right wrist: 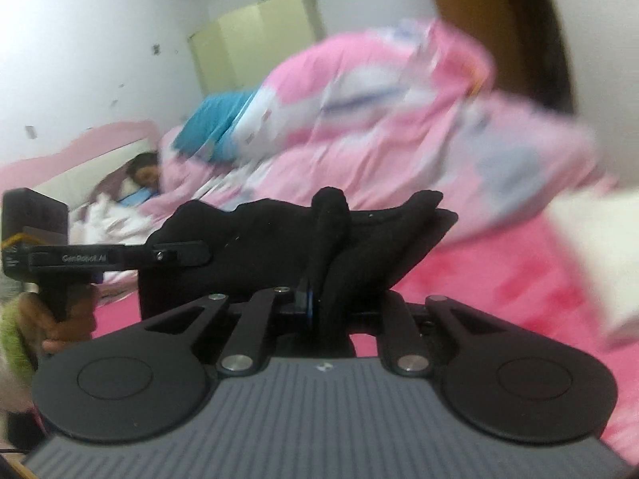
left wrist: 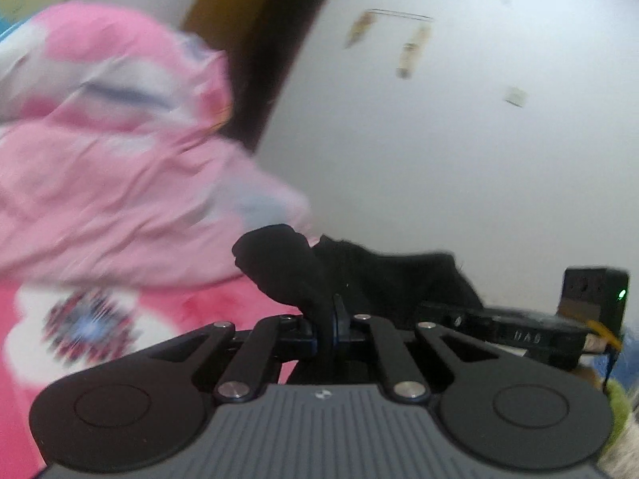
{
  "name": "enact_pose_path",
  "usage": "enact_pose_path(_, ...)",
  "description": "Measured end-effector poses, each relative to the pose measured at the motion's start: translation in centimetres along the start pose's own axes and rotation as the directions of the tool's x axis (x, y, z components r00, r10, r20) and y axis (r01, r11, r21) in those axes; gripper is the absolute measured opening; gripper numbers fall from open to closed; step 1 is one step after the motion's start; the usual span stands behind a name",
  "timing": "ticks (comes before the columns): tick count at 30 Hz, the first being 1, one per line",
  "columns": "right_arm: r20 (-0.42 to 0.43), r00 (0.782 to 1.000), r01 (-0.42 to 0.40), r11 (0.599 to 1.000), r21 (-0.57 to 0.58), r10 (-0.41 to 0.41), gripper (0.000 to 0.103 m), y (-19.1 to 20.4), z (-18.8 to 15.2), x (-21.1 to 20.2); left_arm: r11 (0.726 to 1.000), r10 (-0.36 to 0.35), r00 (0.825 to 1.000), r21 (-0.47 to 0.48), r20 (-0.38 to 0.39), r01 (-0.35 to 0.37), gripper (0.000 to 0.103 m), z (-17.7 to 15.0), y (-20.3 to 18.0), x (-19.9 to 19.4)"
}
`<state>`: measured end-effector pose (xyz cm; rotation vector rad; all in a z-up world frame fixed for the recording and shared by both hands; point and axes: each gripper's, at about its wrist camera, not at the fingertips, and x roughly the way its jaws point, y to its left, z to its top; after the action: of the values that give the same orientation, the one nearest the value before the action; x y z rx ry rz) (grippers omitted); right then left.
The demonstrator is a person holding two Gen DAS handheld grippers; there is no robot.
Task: Fold clothes
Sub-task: 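Pinch the folded black shirt with both grippers and lift it off the bedspread, then carry the folded shirt with both grippers onto the pink folded cloth and release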
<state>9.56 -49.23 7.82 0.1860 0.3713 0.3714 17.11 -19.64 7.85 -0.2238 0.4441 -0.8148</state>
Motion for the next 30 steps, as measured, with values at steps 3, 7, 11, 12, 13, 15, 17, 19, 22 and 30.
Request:
enact_pose_path(3,0.073,0.99,0.122,0.99,-0.067,-0.117,0.01,-2.3,3.6,-3.0,0.998,-0.038,0.999,0.057,0.032,0.036,0.006,2.2,-4.3,4.2)
enact_pose_path(7,0.14,0.948,0.308,0.935,-0.175,-0.286,0.01,-6.3,7.4,-4.7,0.993,-0.072,0.996,0.095,0.055,0.066,0.006,3.9,-8.6,11.2)
enact_pose_path(11,0.169,0.899,0.434,0.874,-0.22,-0.404,0.01,-12.0,10.1,-4.3,0.989,-0.098,0.993,0.117,0.061,0.09,0.006,4.9,-11.8,18.5)
enact_pose_path(12,0.173,0.891,0.451,0.865,-0.22,-0.42,0.01,-13.7,10.5,-3.9,0.988,-0.102,0.993,0.119,0.058,0.094,0.006,5.0,-12.2,20.2)
enact_pose_path(13,0.177,0.884,0.464,0.858,-0.22,-0.433,0.01,-15.2,10.8,-3.5,0.988,-0.106,0.993,0.122,0.056,0.098,0.006,5.0,-12.7,21.8)
enact_pose_path(15,0.181,0.873,0.485,0.847,-0.218,-0.453,0.01,-18.1,11.3,-2.4,0.986,-0.112,0.992,0.132,0.055,0.104,0.006,4.8,-13.4,24.6)
enact_pose_path(17,0.171,0.869,0.493,0.844,-0.212,-0.464,0.01,-20.1,11.3,-1.2,0.983,-0.116,0.992,0.147,0.053,0.107,0.006,4.5,-13.6,27.1)
enact_pose_path(19,0.161,0.865,0.5,0.841,-0.207,-0.475,0.01,-22.2,11.3,0.1,0.981,-0.115,0.992,0.161,0.048,0.106,0.006,4.1,-13.4,29.7)
enact_pose_path(22,0.146,0.859,0.512,0.836,-0.198,-0.491,0.01,-25.3,11.3,2.0,0.981,-0.105,0.993,0.169,0.043,0.097,0.006,3.9,-12.7,33.2)
enact_pose_path(30,0.105,0.869,0.495,0.849,-0.187,-0.484,0.011,-30.6,10.7,7.9,0.991,-0.04,0.998,0.129,0.043,0.034,0.006,3.8,-8.2,39.3)
